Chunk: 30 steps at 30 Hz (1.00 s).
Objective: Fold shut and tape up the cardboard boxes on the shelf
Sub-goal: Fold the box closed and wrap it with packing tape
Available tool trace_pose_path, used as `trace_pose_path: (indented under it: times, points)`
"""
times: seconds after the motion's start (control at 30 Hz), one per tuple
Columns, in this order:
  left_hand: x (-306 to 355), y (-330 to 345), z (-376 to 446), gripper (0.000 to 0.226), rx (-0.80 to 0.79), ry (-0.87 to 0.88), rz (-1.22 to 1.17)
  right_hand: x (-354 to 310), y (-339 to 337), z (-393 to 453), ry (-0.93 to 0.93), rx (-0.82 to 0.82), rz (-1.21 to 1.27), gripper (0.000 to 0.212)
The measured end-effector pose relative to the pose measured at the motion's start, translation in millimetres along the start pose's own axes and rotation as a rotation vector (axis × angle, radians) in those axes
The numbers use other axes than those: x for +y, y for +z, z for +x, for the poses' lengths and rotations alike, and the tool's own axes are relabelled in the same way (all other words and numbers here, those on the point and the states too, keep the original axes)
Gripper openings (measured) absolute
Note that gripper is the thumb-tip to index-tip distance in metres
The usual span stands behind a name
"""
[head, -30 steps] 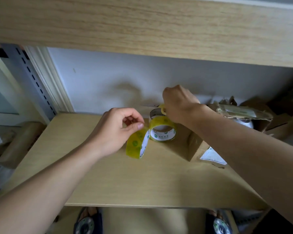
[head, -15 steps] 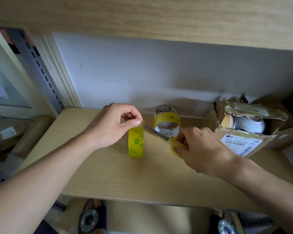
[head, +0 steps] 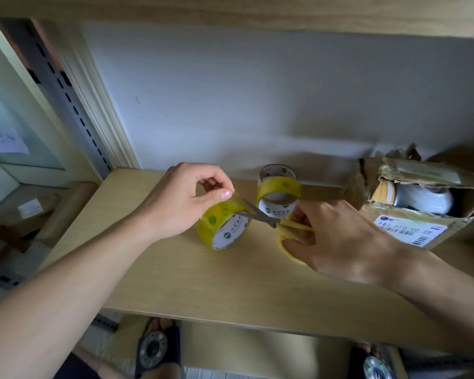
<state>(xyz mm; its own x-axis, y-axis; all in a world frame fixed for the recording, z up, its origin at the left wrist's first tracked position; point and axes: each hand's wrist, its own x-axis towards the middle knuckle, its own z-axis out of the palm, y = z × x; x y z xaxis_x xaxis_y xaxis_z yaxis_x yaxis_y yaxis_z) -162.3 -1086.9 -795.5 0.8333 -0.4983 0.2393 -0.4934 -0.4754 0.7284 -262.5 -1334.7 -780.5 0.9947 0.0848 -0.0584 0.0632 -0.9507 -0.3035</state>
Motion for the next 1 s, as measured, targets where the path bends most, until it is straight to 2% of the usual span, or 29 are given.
trace_pose_path:
  times: [0.17,0.53,1.0]
  points:
    - [2.6,4.1,0.9,0.013,-0.019,0.015,-0.017,2.4,3.9,3.6,-0.054,0.012,0.029,0.039]
    - [3.9,2.9,1.6,0.012,-0.056,0.033,-0.091,3.3,7.0,10.2,-0.145,0.064,0.066,0.039]
    - [3.7,5.3,-0.9,0.012,-0.072,0.027,-0.113,3.0,6.9,10.6,-0.166,0.087,0.077,0.039]
